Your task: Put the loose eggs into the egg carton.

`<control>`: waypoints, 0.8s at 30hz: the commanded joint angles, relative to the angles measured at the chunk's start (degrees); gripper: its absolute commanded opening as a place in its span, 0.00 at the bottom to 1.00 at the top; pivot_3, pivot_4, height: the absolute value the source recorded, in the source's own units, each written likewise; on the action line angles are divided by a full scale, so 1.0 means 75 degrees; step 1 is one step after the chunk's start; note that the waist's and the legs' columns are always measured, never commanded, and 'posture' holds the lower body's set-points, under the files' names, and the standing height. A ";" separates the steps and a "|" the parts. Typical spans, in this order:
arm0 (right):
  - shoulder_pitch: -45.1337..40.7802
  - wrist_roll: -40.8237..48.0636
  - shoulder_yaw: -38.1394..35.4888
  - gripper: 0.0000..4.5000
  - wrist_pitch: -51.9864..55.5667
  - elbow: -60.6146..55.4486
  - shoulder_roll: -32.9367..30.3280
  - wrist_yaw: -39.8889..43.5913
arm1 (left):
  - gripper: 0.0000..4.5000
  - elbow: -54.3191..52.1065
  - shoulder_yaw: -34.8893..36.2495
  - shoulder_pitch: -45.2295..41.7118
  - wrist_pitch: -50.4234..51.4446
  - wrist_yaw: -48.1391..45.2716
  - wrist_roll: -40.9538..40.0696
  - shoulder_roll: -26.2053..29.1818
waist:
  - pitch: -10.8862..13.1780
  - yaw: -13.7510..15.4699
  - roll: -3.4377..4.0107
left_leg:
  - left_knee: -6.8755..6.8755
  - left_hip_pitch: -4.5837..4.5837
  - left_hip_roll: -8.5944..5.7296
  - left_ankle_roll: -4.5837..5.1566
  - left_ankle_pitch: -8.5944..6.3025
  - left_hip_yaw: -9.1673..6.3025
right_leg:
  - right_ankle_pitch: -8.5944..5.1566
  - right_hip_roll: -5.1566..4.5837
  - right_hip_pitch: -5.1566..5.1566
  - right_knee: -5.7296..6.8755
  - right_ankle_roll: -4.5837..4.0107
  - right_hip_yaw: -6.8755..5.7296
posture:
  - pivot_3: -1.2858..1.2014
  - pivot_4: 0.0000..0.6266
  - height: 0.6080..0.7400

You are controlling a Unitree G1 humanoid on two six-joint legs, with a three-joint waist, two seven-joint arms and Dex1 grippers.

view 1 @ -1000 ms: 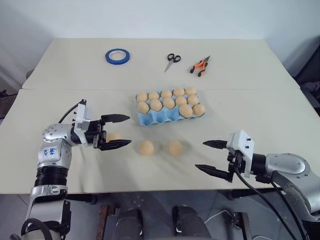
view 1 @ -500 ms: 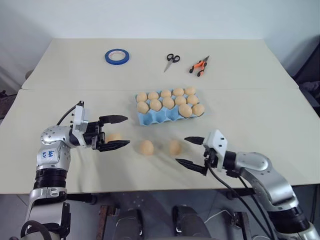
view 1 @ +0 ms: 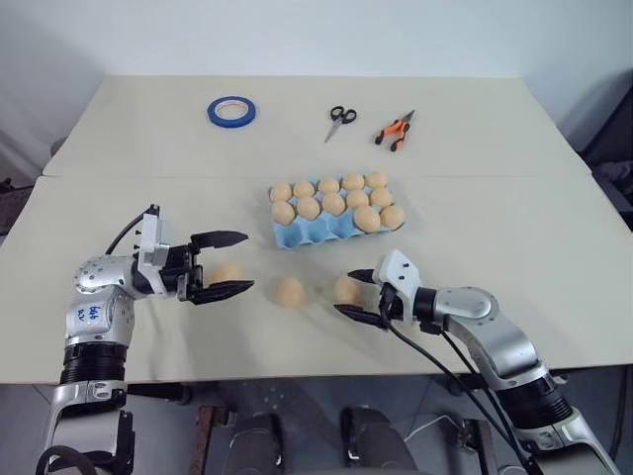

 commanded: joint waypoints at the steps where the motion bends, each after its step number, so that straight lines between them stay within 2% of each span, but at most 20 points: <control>1: -0.0094 0.0168 -0.0249 0.50 -0.0029 -0.0355 -0.0014 0.0051 | 1.00 -0.0326 0.0166 0.0026 -0.0035 0.0070 -0.0202 0.0110 | 0.0000 0.0003 0.0000 | 0.0000 0.0000 0.0000 0.0000 0.0000 -0.0001 | 0.0000 0.0000 0.0000 0.0000 -0.0001 -0.0001 | 0.52 0.24 1.00; 2: -0.0181 0.0260 -0.0352 0.47 0.0052 -0.0461 0.0000 0.0023 | 1.00 -0.0329 0.0172 0.0027 -0.0037 0.0092 -0.0206 0.0110 | 0.0000 0.0002 0.0000 | 0.0000 0.0000 0.0000 0.0000 0.0000 0.0000 | 0.0001 0.0000 0.0000 0.0000 -0.0001 0.0000 | 0.52 0.24 1.00; 9: -0.1321 0.0568 -0.0927 0.47 0.0684 -0.0489 0.0348 -0.0639 | 1.00 -0.0359 0.0190 0.0048 -0.0073 0.0212 -0.0216 0.0066 | 0.0000 -0.0013 0.0000 | 0.0000 0.0001 0.0005 -0.0006 0.0004 -0.0001 | 0.0005 0.0001 -0.0003 0.0005 -0.0007 0.0000 | 0.52 0.24 1.00; 14: -0.2473 0.0262 -0.0988 0.47 0.0597 0.0777 0.0800 -0.1178 | 1.00 -0.0409 0.0185 0.0085 -0.0140 0.0340 -0.0210 -0.0003 | 0.0000 -0.0026 0.0000 | -0.0001 0.0000 0.0005 -0.0007 0.0005 0.0000 | 0.0006 0.0000 -0.0006 0.0006 -0.0008 -0.0001 | 0.52 0.24 1.00; 24: -0.3191 -0.0457 -0.0651 0.47 -0.0438 0.2667 0.1215 -0.1057 | 1.00 -0.0632 0.0311 0.0270 -0.0221 0.0578 -0.0283 0.0027 | 0.0000 -0.0033 0.0001 | -0.0007 -0.0007 0.0005 -0.0019 0.0011 0.0026 | 0.0007 0.0000 -0.0018 -0.0002 -0.0006 -0.0006 | 0.52 0.24 1.00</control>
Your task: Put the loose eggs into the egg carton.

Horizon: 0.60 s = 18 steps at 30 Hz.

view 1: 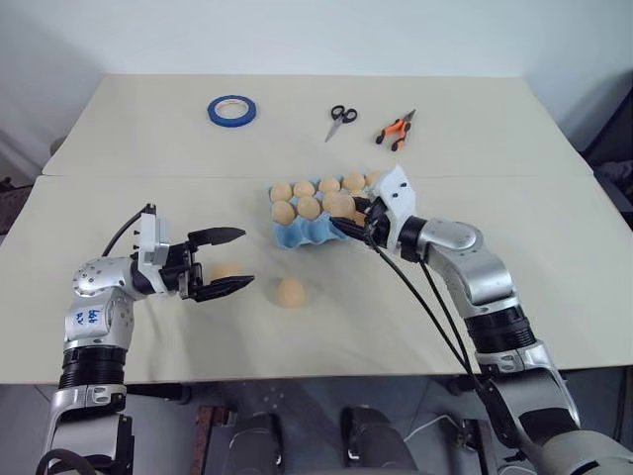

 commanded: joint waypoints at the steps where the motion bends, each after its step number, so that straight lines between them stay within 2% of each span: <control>1: -0.0277 -0.0151 -0.0003 0.47 -0.0491 0.0330 0.0057 0.0112 | 1.00 -0.0414 0.0249 0.0152 -0.0122 0.0076 -0.0251 0.0065 | 0.0000 -0.0018 0.0000 | 0.0000 0.0000 0.0000 0.0000 0.0000 0.0004 | 0.0001 0.0000 -0.0001 0.0000 0.0001 -0.0001 | 0.52 0.24 1.00; 3: -0.0320 -0.0232 0.0045 0.47 -0.0636 0.0511 0.0074 0.0202 | 1.00 -0.0482 0.0280 0.0214 -0.0107 0.0121 -0.0252 0.0061 | 0.0000 -0.0047 0.0000 | 0.0000 0.0001 0.0001 0.0000 0.0000 0.0011 | 0.0001 -0.0001 -0.0003 0.0000 0.0002 0.0001 | 0.52 0.24 1.00; 4: -0.0328 -0.0266 0.0076 0.60 -0.0676 0.0550 0.0075 0.0259 | 1.00 -0.0524 0.0294 0.0245 -0.0093 0.0155 -0.0256 0.0058 | 0.0000 -0.0059 0.0000 | 0.0000 0.0001 0.0001 -0.0001 0.0001 0.0012 | 0.0001 -0.0002 -0.0003 0.0000 0.0002 0.0001 | 0.52 0.24 1.00; 6: -0.0341 -0.0302 0.0101 0.73 -0.0698 0.0591 0.0092 0.0335 | 1.00 -0.0583 0.0310 0.0287 -0.0075 0.0196 -0.0273 0.0063 | 0.0000 -0.0094 0.0000 | 0.0000 0.0002 0.0003 -0.0001 0.0000 0.0011 | 0.0001 -0.0004 -0.0004 0.0002 0.0002 0.0001 | 0.52 0.24 1.00; 9: -0.0351 -0.0340 0.0128 0.97 -0.0828 0.0590 0.0124 0.0385 | 1.00 -0.0614 0.0317 0.0325 -0.0081 0.0241 -0.0285 0.0072 | 0.0000 -0.0149 0.0000 | 0.0000 0.0002 0.0005 0.0000 0.0000 0.0008 | 0.0001 -0.0005 -0.0004 0.0006 0.0002 0.0000 | 0.52 0.24 1.00; 18: -0.0237 -0.0152 -0.0040 1.00 -0.0734 0.0015 0.0014 0.0610 | 1.00 -0.0578 0.0332 0.0319 -0.0106 0.0303 -0.0272 0.0063 | 0.0001 -0.0172 0.0001 | -0.0001 0.0003 0.0006 -0.0001 0.0000 0.0009 | 0.0001 -0.0006 -0.0005 0.0006 0.0002 0.0001 | 0.52 0.24 1.00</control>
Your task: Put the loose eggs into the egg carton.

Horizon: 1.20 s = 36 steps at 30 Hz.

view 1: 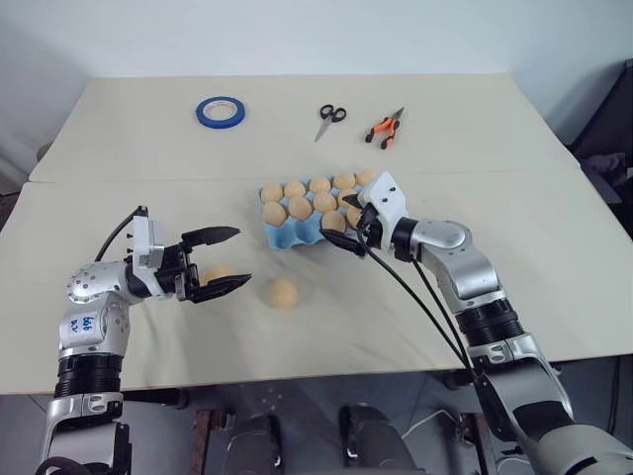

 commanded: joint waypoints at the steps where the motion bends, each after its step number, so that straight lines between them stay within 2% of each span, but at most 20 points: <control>1: 0.0035 0.0228 -0.0241 1.00 -0.0013 -0.0760 -0.0130 0.0180 | 1.00 -0.0249 0.0171 0.0043 -0.0105 0.0044 -0.0201 0.0059 | 0.0000 0.0003 0.0000 | 0.0000 0.0000 0.0001 0.0000 0.0000 0.0000 | 0.0000 0.0000 0.0000 0.0000 0.0000 0.0000 | 0.52 0.24 1.00; 8: 0.1073 0.1204 -0.0989 1.00 0.0311 -0.2551 -0.1005 0.0960 | 1.00 -0.0648 0.0295 0.0218 0.0100 0.0710 -0.0198 0.0023 | 0.0000 0.0065 0.0000 | -0.0007 -0.0002 -0.0001 0.0001 -0.0007 -0.0007 | 0.0002 -0.0008 0.0003 -0.0010 0.0004 -0.0005 | 0.52 0.24 1.00; 14: 0.2138 0.1969 -0.1778 1.00 -0.0077 -0.3166 -0.1738 0.1721 | 1.00 -0.1363 0.0947 0.0633 0.0216 0.2350 -0.0164 -0.0068 | 0.0000 0.0051 0.0000 | -0.0008 -0.0001 0.0002 0.0017 -0.0020 -0.0002 | 0.0003 -0.0006 0.0009 -0.0029 0.0007 -0.0001 | 0.52 0.24 1.00; 22: 0.3226 0.2576 -0.2353 1.00 -0.0816 -0.3046 -0.2433 0.3039 | 1.00 -0.2870 0.1962 0.2627 0.0331 0.3404 -0.0343 -0.0104 | 0.0000 0.0023 0.0000 | -0.0016 0.0016 0.0007 0.0019 -0.0021 0.0001 | 0.0003 -0.0005 0.0015 -0.0025 0.0006 0.0006 | 0.52 0.24 1.00; 25: 0.3354 0.2902 -0.2627 1.00 -0.1306 -0.2761 -0.2456 0.3572 | 1.00 -0.3471 0.2206 0.3359 0.0463 0.3811 -0.0423 -0.0197 | 0.0000 0.0032 0.0000 | -0.0016 0.0016 0.0006 0.0023 -0.0020 -0.0003 | 0.0007 -0.0011 0.0019 -0.0032 0.0001 0.0005 | 0.52 0.24 1.00; 31: 0.3197 0.2608 -0.2582 1.00 -0.1361 -0.2120 -0.2812 0.3544 | 1.00 -0.4711 0.2627 0.5215 0.0723 0.4637 -0.0730 -0.0968 | 0.0000 -0.0003 0.0001 | -0.0035 0.0040 0.0005 0.0005 -0.0030 -0.0029 | 0.0020 -0.0030 0.0070 -0.0075 -0.0018 0.0030 | 0.52 0.24 1.00; 36: 0.3047 0.2591 -0.2468 1.00 -0.1334 -0.1940 -0.2810 0.3504 | 1.00 -0.4660 0.3196 0.5560 0.0171 0.6157 -0.0320 -0.1917 | 0.0006 0.0048 0.0012 | -0.0109 0.0089 0.0004 -0.0030 -0.0012 -0.0057 | 0.0030 -0.0024 0.0119 -0.0130 -0.0044 0.0007 | 0.52 0.24 1.00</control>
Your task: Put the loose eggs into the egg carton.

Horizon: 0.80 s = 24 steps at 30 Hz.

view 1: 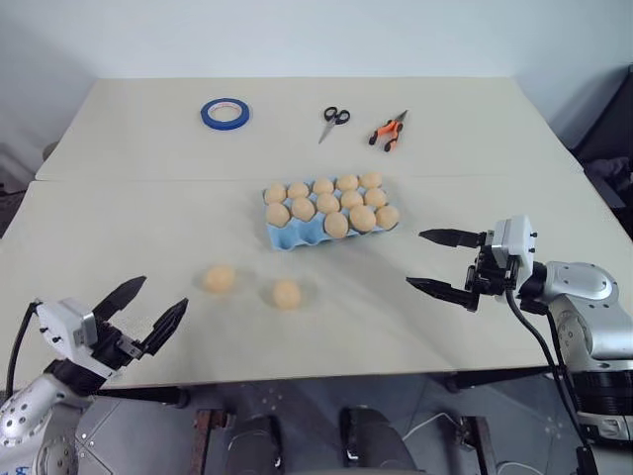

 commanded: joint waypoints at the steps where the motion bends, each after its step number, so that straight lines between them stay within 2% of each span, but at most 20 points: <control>1: -0.0141 0.0026 -0.0116 1.00 -0.0115 0.0024 -0.0076 -0.0001 | 1.00 -0.0348 0.0308 0.0272 -0.0399 0.0499 0.0083 -0.0239 | 0.0000 0.0012 -0.0001 | -0.0005 0.0013 0.0001 0.0000 0.0000 -0.0005 | -0.0002 0.0003 0.0016 -0.0007 -0.0004 -0.0006 | 0.52 0.24 1.00; 7: -0.0283 -0.0026 -0.0051 1.00 -0.0114 0.0158 -0.0088 0.0045 | 1.00 -0.0916 -0.0223 0.1081 -0.0254 0.0389 0.0101 -0.0380 | 0.0000 -0.0009 -0.0001 | -0.0012 0.0020 -0.0004 0.0006 -0.0014 0.0010 | -0.0002 -0.0002 0.0038 -0.0056 -0.0004 0.0004 | 0.52 0.24 1.00; 12: -0.0315 -0.0036 -0.0008 1.00 -0.0085 0.0148 -0.0088 0.0047 | 1.00 -0.0652 -0.0654 0.1021 -0.0320 0.0017 0.0186 -0.0133 | -0.0001 -0.0008 0.0000 | -0.0023 0.0019 0.0003 0.0000 -0.0019 0.0005 | -0.0003 0.0006 0.0037 -0.0075 -0.0006 -0.0003 | 0.52 0.24 1.00; 17: -0.0294 -0.0077 0.0038 1.00 -0.0032 0.0047 -0.0035 -0.0071 | 1.00 -0.0173 -0.1330 0.0146 -0.0225 0.0087 0.0806 0.0287 | -0.0001 0.0005 0.0002 | -0.0024 0.0019 0.0000 0.0001 -0.0019 0.0006 | -0.0003 0.0005 0.0040 -0.0081 -0.0006 -0.0003 | 0.52 0.24 1.00; 24: -0.0073 -0.0065 0.0006 1.00 0.0045 -0.0245 -0.0026 -0.0274 | 1.00 0.0500 -0.2077 -0.0996 -0.0274 0.0120 0.1362 0.0505 | -0.0004 -0.0005 0.0008 | -0.0026 0.0018 0.0003 0.0029 -0.0004 0.0013 | 0.0003 0.0007 0.0039 -0.0085 -0.0004 -0.0001 | 0.52 0.24 1.00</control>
